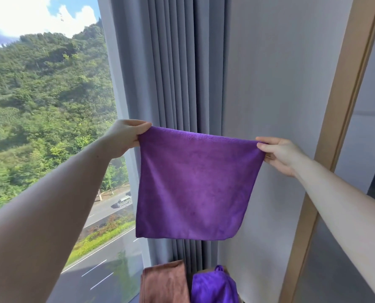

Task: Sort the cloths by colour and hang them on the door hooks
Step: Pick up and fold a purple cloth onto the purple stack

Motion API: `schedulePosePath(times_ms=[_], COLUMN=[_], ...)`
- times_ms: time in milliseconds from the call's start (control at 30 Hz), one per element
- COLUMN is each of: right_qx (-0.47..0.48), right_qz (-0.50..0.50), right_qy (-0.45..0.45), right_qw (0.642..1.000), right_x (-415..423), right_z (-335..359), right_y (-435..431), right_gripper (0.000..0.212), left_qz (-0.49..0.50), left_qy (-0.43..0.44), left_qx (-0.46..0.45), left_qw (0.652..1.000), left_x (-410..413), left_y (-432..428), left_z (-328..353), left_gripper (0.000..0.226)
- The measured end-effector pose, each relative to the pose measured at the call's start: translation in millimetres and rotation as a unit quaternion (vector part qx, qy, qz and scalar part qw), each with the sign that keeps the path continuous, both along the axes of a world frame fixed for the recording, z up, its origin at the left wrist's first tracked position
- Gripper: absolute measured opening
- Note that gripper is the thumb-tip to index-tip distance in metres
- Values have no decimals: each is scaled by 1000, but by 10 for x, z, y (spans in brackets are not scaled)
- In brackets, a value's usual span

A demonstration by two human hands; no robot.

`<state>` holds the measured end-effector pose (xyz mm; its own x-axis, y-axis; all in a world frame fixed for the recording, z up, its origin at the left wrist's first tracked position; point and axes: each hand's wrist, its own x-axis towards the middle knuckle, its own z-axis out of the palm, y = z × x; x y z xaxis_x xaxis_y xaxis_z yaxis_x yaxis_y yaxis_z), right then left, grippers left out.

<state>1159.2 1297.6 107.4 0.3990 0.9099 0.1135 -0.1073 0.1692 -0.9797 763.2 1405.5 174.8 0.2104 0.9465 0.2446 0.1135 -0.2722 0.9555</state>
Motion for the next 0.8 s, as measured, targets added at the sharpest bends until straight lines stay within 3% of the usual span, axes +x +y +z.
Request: schedulePosePath(times_ms=[233,333,600,800], right_qx=[-7,4,-7,1], right_qz=[-76,-116,-159,-174], right_qy=[-197,-252,-282,-300], right_qw=[977,961,946,938], right_x=[107,130,197,120], right_z=[159,221,245,210], right_y=[-62,-90,-97,-148], right_gripper=[39,37,13,8], left_qz=[15,37,71,104], left_qy=[42,104,250,270], left_qx=[10,43,78,103], left_qw=[999,993,962,952], left_x=[-6,42,71,109], left_y=[91,67,156,210], left_z=[-134,-166,-208,-279], left_gripper=[20,11,2,10])
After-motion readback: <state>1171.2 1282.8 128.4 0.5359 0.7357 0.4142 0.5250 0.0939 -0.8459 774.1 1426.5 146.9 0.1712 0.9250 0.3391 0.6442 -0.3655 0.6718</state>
